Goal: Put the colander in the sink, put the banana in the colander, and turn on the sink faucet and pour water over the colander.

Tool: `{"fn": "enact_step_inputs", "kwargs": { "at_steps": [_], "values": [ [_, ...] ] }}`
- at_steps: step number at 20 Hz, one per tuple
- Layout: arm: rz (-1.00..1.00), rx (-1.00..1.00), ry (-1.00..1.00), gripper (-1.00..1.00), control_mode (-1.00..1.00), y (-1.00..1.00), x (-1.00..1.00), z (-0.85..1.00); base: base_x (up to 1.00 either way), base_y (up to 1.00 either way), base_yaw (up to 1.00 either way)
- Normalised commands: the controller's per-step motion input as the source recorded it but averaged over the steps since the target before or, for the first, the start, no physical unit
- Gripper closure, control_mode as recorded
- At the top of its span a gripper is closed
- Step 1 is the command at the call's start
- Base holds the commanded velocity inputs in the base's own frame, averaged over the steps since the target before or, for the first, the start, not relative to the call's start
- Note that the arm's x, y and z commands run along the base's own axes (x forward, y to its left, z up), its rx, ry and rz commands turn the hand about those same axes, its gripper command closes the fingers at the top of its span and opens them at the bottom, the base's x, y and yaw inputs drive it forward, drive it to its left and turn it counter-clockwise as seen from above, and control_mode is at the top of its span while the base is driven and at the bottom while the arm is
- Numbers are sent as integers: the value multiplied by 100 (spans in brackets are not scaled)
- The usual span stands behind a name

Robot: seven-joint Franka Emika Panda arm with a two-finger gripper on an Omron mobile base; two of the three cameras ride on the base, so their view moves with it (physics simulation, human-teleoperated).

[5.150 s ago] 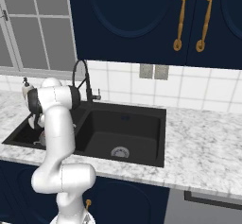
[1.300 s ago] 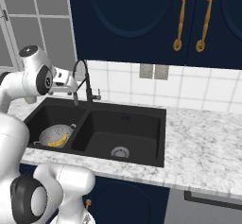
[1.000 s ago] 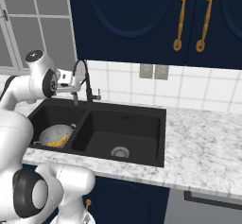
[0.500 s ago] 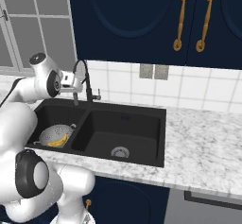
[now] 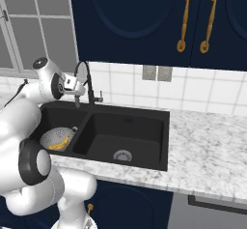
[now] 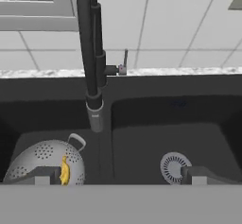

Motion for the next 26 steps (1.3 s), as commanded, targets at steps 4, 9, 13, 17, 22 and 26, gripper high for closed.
{"fn": "enact_step_inputs", "kwargs": {
  "at_steps": [4, 9, 13, 17, 22, 26],
  "values": [
    [0, 2, -8, -100, -100, 0, 26, -14, 0, 0, 0],
    [0, 6, -2, -100, -100, 0, 31, -15, 0, 0, 0],
    [0, 3, 0, -100, -100, 3, 29, -11, 0, 0, 0],
    [0, 2, 0, -100, -100, 8, 34, -13, 0, 0, 0],
    [0, 0, 0, -100, -100, 10, 38, -18, 0, 0, 0],
    [0, 0, 0, -100, -100, 9, 32, -22, 0, 0, 0]
  ]
}}
